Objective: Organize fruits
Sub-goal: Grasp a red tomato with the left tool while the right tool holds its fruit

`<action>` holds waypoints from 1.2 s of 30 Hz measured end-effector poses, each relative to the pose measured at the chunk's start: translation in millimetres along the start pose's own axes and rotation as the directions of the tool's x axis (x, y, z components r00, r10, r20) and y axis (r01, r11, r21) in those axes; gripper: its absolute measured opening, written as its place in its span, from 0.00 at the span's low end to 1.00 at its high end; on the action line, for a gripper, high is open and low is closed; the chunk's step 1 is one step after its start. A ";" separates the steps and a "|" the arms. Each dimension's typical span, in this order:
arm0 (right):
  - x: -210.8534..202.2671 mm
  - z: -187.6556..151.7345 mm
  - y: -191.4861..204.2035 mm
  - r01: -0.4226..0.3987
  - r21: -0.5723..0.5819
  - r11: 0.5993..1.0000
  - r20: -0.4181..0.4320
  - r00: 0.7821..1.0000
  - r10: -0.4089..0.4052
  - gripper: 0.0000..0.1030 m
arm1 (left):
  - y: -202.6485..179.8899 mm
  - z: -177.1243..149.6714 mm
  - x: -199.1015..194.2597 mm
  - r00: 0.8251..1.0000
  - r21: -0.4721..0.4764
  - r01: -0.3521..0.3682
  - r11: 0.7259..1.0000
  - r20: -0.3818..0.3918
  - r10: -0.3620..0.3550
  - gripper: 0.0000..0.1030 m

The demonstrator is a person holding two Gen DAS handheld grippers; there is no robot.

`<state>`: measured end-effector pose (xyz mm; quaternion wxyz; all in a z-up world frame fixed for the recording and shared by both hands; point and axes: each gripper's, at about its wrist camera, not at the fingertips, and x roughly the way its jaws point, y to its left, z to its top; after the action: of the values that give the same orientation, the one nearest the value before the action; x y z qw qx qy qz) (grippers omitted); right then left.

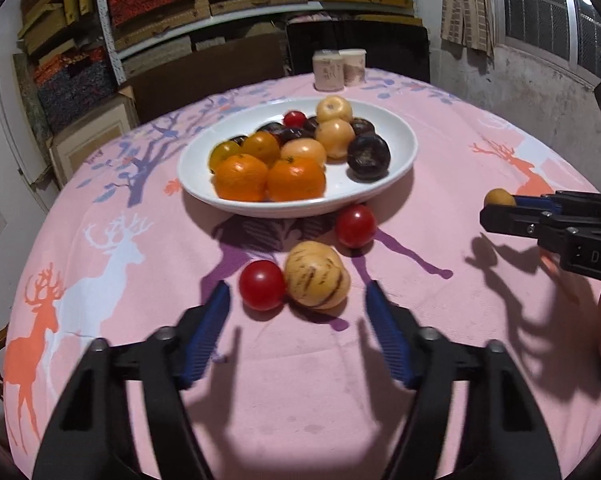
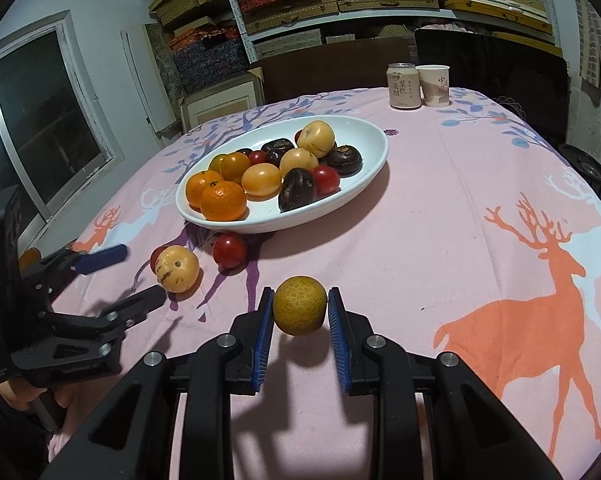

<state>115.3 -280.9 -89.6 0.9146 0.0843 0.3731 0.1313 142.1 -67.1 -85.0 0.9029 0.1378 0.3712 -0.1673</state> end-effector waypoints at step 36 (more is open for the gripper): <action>3.1 -1.8 -15.9 -0.090 0.099 0.991 -0.018 0.996 0.092 0.27 | 63.2 -0.3 3.2 0.995 -0.139 0.100 0.985 0.033 -0.097 0.66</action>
<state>119.0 -295.0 -97.0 0.8983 0.1445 0.3849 0.1552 169.5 -10.4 -79.5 0.9058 0.0530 0.3764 -0.1870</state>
